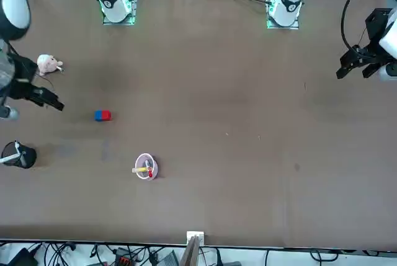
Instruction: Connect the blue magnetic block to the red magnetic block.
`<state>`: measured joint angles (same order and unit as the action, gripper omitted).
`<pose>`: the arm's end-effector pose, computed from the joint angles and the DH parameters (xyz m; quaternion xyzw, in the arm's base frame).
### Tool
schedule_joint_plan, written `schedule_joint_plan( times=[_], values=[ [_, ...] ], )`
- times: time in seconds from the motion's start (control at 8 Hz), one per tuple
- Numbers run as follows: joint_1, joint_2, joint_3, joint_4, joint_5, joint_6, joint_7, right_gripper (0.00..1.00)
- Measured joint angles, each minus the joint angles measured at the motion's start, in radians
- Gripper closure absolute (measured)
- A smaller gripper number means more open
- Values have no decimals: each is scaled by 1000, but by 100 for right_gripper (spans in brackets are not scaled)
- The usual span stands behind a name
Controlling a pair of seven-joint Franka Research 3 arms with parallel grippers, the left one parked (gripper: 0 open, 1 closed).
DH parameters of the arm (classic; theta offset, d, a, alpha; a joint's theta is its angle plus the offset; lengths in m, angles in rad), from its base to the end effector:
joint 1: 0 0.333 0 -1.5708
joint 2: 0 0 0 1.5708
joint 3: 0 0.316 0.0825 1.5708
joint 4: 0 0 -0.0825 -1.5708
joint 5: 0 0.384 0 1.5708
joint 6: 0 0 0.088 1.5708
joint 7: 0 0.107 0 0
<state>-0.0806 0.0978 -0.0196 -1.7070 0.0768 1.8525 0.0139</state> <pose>0.5963 -0.0535 0.5282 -0.9968 0.0667 -0.0254 0.0351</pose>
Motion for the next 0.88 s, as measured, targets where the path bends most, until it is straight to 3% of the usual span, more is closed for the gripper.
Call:
schedule_joint_plan(
  times=[0.25, 0.88],
  values=[
    [8, -24, 9, 54, -5, -33, -19, 0],
    [122, -129, 13, 68, -64, -198, -20, 0]
  ],
)
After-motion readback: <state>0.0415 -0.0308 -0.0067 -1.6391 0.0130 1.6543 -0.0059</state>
